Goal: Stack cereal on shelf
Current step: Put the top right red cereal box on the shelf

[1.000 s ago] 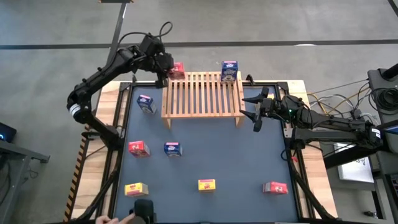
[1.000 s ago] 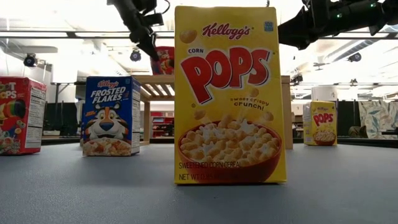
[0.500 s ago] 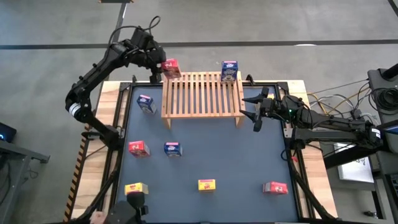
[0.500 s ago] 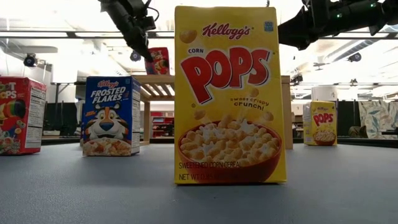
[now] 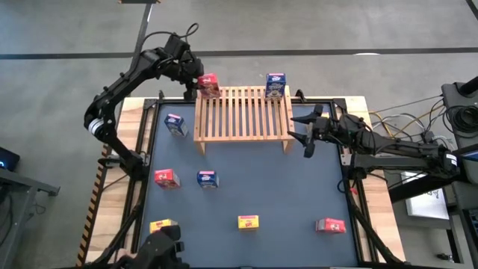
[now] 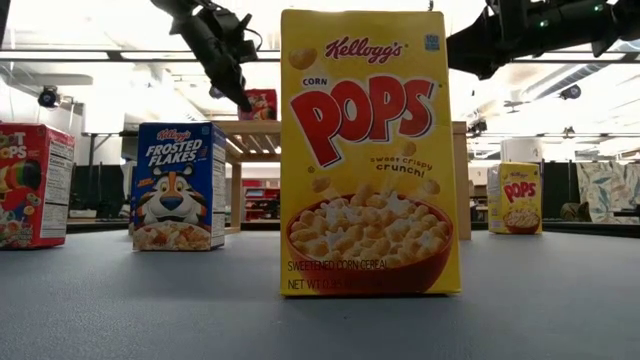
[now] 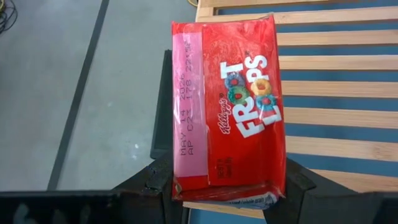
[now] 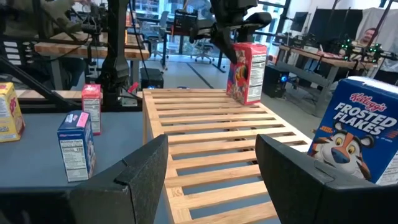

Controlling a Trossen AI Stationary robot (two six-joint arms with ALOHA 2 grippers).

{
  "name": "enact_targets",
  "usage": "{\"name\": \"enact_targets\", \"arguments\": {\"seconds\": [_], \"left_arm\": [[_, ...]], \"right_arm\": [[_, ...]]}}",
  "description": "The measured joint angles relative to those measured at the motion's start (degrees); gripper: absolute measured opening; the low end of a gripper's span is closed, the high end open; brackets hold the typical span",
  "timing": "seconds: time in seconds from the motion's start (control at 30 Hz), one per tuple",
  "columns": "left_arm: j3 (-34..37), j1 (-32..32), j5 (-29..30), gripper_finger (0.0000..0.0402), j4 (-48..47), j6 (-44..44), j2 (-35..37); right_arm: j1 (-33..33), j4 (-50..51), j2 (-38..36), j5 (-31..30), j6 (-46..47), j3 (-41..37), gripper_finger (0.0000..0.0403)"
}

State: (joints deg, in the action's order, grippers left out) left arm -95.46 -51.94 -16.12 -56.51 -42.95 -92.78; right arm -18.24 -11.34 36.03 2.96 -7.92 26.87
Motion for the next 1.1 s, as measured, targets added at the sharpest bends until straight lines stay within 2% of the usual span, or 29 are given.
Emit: {"name": "enact_targets", "arguments": {"seconds": [0.17,0.47,0.6,0.8,1.1], "left_arm": [[-1.14,-0.02,0.37,0.0157,-1.4,0.89,-0.21],[-5.77,-0.02,0.29,0.0238,-4.98,2.02,-0.3],[-5.37,-0.02,-1.01,0.0256,-5.01,2.09,-0.33],[-5.25,-0.02,-1.0,0.0247,-5.53,1.37,-1.96],[-5.35,0.07,-2.43,0.0197,-4.29,-1.56,-4.54]], "right_arm": [[-0.02,-0.2,1.69,-0.04,-0.03,0.0,0.0233],[-0.02,-3.12,5.42,-0.07,-0.1,0.0,0.0233],[-0.02,-4.51,6.1,-0.07,-0.13,0.02,0.0233],[-0.02,-4.43,6.06,-0.04,0.26,0.02,0.0233],[-0.02,-4.42,6.06,-0.04,0.2,0.02,0.0233]]}}
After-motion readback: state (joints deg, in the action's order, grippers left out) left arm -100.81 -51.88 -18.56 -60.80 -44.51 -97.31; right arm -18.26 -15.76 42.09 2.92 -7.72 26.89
